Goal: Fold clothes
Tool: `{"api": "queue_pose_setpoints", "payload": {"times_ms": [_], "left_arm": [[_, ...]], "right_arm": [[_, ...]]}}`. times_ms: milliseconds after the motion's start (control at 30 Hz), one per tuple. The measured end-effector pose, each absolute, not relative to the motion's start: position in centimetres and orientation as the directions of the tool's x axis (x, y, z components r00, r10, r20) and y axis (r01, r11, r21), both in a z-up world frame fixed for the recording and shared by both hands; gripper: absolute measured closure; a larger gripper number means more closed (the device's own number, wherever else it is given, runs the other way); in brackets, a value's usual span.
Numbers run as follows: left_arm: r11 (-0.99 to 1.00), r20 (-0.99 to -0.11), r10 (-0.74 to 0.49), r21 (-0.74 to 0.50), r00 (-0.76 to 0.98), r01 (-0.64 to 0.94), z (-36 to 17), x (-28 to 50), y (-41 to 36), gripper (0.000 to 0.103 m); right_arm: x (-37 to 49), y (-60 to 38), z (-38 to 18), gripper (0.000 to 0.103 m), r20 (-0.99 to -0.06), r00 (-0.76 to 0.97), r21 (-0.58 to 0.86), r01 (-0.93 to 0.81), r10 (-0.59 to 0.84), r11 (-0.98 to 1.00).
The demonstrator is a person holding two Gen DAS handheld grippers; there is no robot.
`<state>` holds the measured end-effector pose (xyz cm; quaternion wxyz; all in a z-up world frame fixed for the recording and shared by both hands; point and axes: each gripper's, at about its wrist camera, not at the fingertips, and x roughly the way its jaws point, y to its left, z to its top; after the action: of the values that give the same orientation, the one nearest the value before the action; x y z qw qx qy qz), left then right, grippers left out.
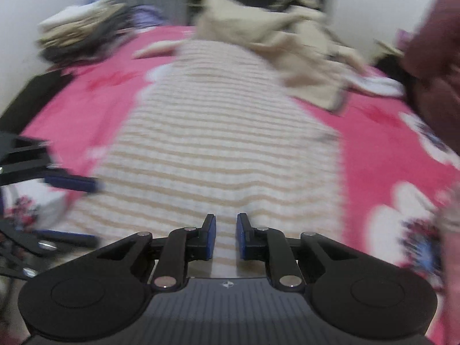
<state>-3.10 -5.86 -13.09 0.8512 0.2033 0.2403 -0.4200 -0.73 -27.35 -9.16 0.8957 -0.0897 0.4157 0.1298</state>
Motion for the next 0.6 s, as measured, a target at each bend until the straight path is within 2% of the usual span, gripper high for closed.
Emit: {"api": "queue_pose_setpoints", "payload": {"times_ms": [133,267,333,467,600], "left_arm": [[0.564,-0.583,-0.62,0.135,0.526,0.815,-13.0,-3.0,-5.7,0.056],[0.567,-0.599,-0.617,0.111,0.51,0.816,-12.7,-2.7,-5.6,0.056],[0.571,-0.617,-0.619,0.073,0.486,0.818,-12.0,-2.1,-5.4,0.056],[0.638,-0.622,-0.639,-0.099,0.453,0.763,-10.1,0.6,-3.1,0.05],[0.739,-0.632,-0.632,-0.318,0.448,0.594,-10.0,5.5,-0.3,0.047]], "right_arm": [[-0.5,-31.7,-8.8,0.088,-0.755,0.644,0.031,-0.153,0.124,0.988],[-1.2,-30.4,-7.8,0.083,-0.736,0.67,0.014,-0.128,0.097,0.992],[-1.7,-29.1,-6.8,0.082,-0.715,0.686,0.047,-0.143,0.133,0.989],[-1.7,-26.4,-7.2,0.078,-0.721,0.667,0.088,-0.183,0.19,0.979],[-1.2,-24.2,-9.1,0.071,-0.753,0.623,0.109,-0.195,0.209,0.975]]}}
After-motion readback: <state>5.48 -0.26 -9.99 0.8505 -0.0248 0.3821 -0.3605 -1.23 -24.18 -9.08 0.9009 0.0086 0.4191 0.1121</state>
